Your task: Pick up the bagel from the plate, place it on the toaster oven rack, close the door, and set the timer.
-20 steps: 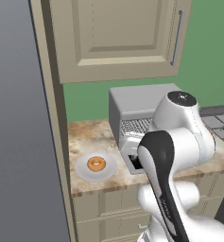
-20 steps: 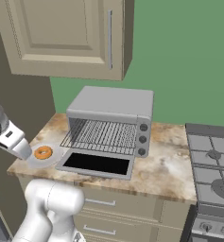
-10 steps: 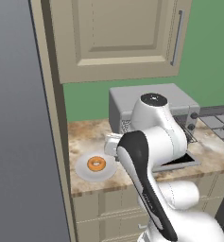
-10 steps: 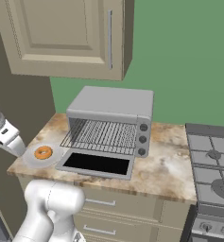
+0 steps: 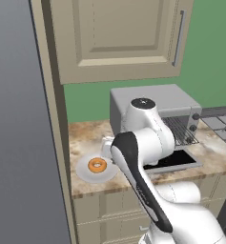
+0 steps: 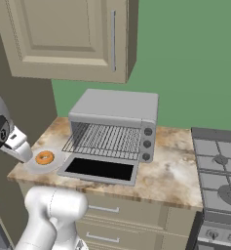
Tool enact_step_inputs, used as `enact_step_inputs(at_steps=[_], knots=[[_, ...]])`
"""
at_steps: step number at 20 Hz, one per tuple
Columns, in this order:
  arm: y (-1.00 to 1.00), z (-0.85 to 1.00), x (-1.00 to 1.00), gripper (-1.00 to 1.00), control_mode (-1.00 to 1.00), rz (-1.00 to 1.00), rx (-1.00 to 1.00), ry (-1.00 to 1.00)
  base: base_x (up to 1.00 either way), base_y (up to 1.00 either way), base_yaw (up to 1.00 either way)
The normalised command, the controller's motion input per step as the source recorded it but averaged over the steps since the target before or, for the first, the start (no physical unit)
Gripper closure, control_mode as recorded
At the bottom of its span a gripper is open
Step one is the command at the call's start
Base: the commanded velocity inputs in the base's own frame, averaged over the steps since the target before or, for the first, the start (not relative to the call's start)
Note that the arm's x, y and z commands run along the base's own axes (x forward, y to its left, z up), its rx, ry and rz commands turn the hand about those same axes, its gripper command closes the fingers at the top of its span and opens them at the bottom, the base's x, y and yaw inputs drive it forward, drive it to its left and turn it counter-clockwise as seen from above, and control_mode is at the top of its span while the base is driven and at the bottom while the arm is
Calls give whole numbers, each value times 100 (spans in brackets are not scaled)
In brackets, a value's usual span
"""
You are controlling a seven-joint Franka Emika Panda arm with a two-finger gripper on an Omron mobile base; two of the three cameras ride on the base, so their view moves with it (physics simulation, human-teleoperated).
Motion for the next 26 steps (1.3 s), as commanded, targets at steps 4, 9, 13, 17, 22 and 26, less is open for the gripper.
enact_step_inputs(at_steps=[4,9,13,17,22,26], knots=[[20,-50,0,-100,-100,-8,-1,-1,0,0,0],[22,-18,9,-100,-100,-12,0,-1,0,0,0],[9,0,38,-100,-100,-16,0,0,0,0,0],[1,0,53,-100,-100,-16,0,0,0,0,0],[0,-9,49,-100,-100,-13,0,1,0,0,0],[0,-22,48,-100,-100,-6,0,1,0,0,0]])
